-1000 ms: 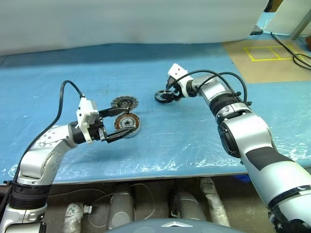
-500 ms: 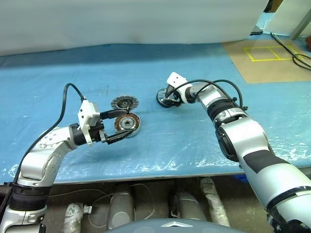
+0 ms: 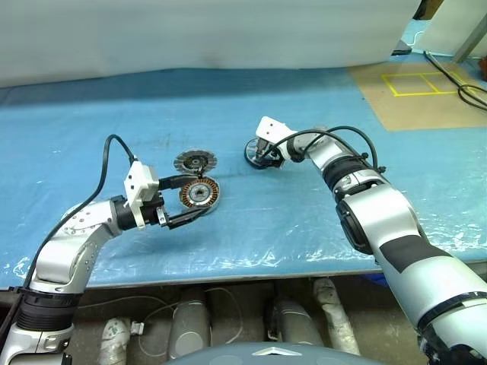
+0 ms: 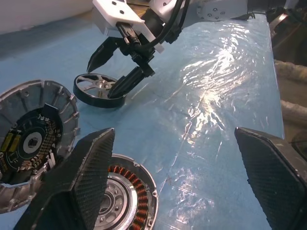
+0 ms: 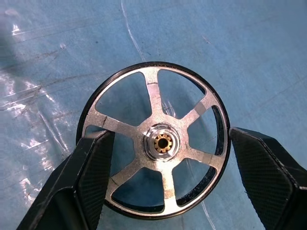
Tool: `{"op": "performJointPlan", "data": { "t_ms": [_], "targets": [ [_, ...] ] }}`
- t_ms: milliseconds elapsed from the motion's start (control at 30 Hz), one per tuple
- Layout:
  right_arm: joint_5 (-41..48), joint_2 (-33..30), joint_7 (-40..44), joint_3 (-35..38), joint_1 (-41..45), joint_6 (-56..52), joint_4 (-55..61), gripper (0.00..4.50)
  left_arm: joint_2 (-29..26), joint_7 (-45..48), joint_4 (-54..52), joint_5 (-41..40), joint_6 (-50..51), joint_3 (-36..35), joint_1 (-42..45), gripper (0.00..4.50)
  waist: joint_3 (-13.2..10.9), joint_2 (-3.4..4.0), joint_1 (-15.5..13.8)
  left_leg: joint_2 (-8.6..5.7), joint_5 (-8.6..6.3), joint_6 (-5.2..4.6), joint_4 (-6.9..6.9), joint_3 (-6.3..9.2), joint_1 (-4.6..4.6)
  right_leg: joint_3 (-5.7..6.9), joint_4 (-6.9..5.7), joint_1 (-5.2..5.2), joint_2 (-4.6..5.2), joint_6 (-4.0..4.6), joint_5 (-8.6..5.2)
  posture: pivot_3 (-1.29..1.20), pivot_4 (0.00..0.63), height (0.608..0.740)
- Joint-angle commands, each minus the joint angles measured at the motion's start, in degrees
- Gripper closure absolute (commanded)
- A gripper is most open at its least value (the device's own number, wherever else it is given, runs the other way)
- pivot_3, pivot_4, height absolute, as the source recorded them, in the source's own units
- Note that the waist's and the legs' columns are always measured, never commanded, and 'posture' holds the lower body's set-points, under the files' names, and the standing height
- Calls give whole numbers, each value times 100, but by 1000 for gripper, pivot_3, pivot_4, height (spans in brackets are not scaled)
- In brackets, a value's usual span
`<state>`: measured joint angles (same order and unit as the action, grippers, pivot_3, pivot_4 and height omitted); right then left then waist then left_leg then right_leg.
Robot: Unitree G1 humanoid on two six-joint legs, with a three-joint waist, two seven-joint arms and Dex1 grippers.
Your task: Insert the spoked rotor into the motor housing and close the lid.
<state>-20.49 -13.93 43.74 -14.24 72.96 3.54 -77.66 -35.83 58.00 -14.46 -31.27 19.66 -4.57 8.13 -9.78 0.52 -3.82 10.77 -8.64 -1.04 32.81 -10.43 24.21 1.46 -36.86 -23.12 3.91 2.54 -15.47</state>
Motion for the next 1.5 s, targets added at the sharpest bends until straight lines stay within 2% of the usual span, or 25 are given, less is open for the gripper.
{"op": "performJointPlan", "data": {
  "t_ms": [33, 133, 233, 433, 533, 600, 900, 1100, 1267, 1367, 1467, 1500],
  "targets": [
    [-19, -84, 20, -7, 222, 246, 193, 512, 15, 57, -42, 19, -162, -4, -22, 261, 0, 0, -1, 0, 0, 0, 0, 0, 0, 0, 0, 0, 0, 0, 0, 0, 150, 740],
    [10, -97, 61, 40, 252, 279, 193, 512, 30, 77, -5, 26, -192, 16, -20, 261, 0, 1, -1, 0, 0, 0, 0, 0, 0, 0, 0, 0, 0, 0, 0, 0, 150, 740],
    [-41, -110, 21, 0, 252, 392, 197, 10, 35, 108, 28, 32, -210, 33, -17, 261, -1, 1, -1, 0, 0, 0, 0, 0, 0, 0, 0, 0, 0, 0, 0, 0, 150, 740],
    [-14, -66, 181, 38, 227, 167, 168, 10, 32, 143, 55, 30, -210, 40, -12, 261, -1, 1, -1, 0, 0, 0, 0, 0, 1, 0, 0, 0, 0, 0, 0, 0, 150, 740],
    [-34, -64, 177, 23, 185, 158, 174, 637, 30, 154, 58, 29, -207, 35, -10, 261, -1, 1, -1, 0, 0, 0, 1, 0, 0, 0, 0, 0, 0, 0, 0, 0, 150, 740],
    [-27, -57, 260, 21, 174, 158, 181, 1263, 23, 158, 56, 26, -202, 25, -22, 261, -1, 1, -1, 0, 0, -1, 0, 0, 0, 0, 0, 0, 0, 0, 0, 0, 150, 740],
    [-75, -31, 259, -21, 76, 80, 160, 1263, 33, 181, 75, 51, -226, 31, -26, 261, -1, 1, -1, 0, 0, -1, 0, 0, 0, 0, 0, 0, 0, 0, 0, 0, 150, 740],
    [83, -29, 548, 140, -118, -468, 82, 1263, 43, 210, 80, 95, -271, 51, -47, 261, -1, 1, -2, 0, 0, -1, 0, 0, -1, 0, 0, 1, 0, 0, 0, 0, 150, 740],
    [101, 5, 640, 146, -191, -452, 149, 1263, 43, 212, 83, 112, -297, 49, -51, 261, 0, 1, -2, 1, 0, -1, 1, 0, -5, 0, -1, 5, 0, 0, 0, 0, 150, 740],
    [66, 12, 676, 121, -211, -340, 180, 1763, 40, 215, 86, 113, -302, 49, -50, 261, -1, 1, -2, 1, 0, 0, 1, 0, -5, 0, -1, 5, 0, 0, 0, 0, 150, 740],
    [-36, -14, 711, 12, -211, -156, 216, 2765, 42, 207, 102, 113, -309, 47, -37, 261, 1, -1, 1, 1, 0, -1, 1, 0, -6, 0, -1, 6, 0, 0, 0, 0, 150, 740],
    [-69, -28, 749, -30, -208, -87, 231, 2889, 40, 209, 105, 108, -312, 43, -36, 261, 1, -2, 7, 1, 0, 0, 2, 0, -13, 0, -1, 11, 0, 0, 0, 0, 150, 740]
  ]
}}
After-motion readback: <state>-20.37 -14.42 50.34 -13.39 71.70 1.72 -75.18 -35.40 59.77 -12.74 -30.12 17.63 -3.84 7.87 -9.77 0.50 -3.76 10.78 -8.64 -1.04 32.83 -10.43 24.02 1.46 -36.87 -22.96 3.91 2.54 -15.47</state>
